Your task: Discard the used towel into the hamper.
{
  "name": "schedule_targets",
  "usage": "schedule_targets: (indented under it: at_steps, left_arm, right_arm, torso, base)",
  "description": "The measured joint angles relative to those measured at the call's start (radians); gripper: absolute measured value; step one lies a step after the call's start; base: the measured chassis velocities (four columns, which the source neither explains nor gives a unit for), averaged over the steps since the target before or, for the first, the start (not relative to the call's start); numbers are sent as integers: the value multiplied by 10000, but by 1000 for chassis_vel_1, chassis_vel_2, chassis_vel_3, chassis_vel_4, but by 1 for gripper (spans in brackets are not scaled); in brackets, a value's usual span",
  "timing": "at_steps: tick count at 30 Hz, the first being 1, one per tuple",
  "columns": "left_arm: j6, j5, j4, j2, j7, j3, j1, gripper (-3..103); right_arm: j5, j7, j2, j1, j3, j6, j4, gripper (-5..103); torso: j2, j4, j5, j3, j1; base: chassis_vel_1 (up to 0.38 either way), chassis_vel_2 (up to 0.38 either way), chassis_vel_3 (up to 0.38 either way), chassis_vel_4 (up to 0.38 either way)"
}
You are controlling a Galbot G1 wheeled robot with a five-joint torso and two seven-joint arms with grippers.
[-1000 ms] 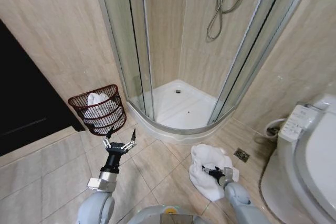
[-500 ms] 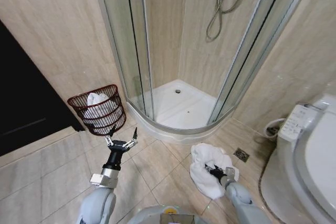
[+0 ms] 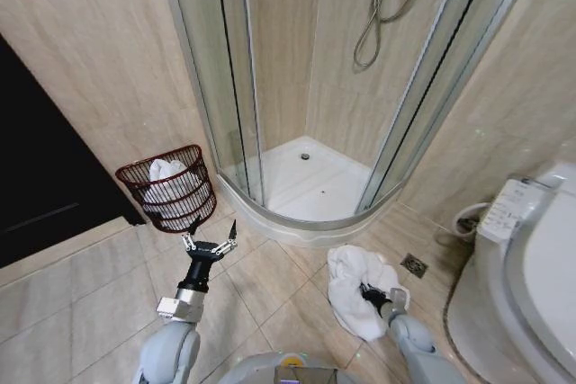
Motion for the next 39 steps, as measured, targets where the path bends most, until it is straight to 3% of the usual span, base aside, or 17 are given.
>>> schedule_targets:
  at_steps: [6, 10, 13, 22, 28, 39]
  left_arm:
    - [-140, 0, 1, -33, -1, 4, 66, 100]
    - [-272, -40, 93, -30, -4, 18, 76, 100]
    - [-390, -64, 213, -14, -4, 61, 13, 100]
    - [-420, -153, 326, 112, 20, 188, -98, 100]
    - [-418, -259, 396, 210, 49, 198, -222, 100]
    - [-155, -516, 508, 290, -69, 198, -299, 100]
  right_arm:
    - [-89, 495, 112, -172, 50, 677, 346, 14]
    - [-787, 999, 300, -377, 203, 1219, 886, 14]
    - [-1591, 1583, 497, -709, 420, 2047, 1837, 14]
    - [-2640, 1571, 733, -1987, 1627, 3247, 4741, 14]
    - [-2375, 1465, 774, -2695, 2299, 3178, 6507, 14]
    - [-1534, 1972, 811, -3294, 2843, 1654, 10453, 14]
  torso:
    - [0, 0, 0, 1, 0]
    - [0, 1, -2, 1, 0]
    - [-1, 1, -3, 0, 0]
    - [0, -1, -2, 0, 0]
    - [0, -1, -1, 0, 0]
    - [0, 0, -6, -1, 0]
  base:
    - [0, 0, 0, 0]
    - [0, 0, 0, 0]
    - [0, 0, 0, 0]
    - [0, 0, 0, 0]
    - [0, 0, 0, 0]
    - [0, 0, 0, 0]
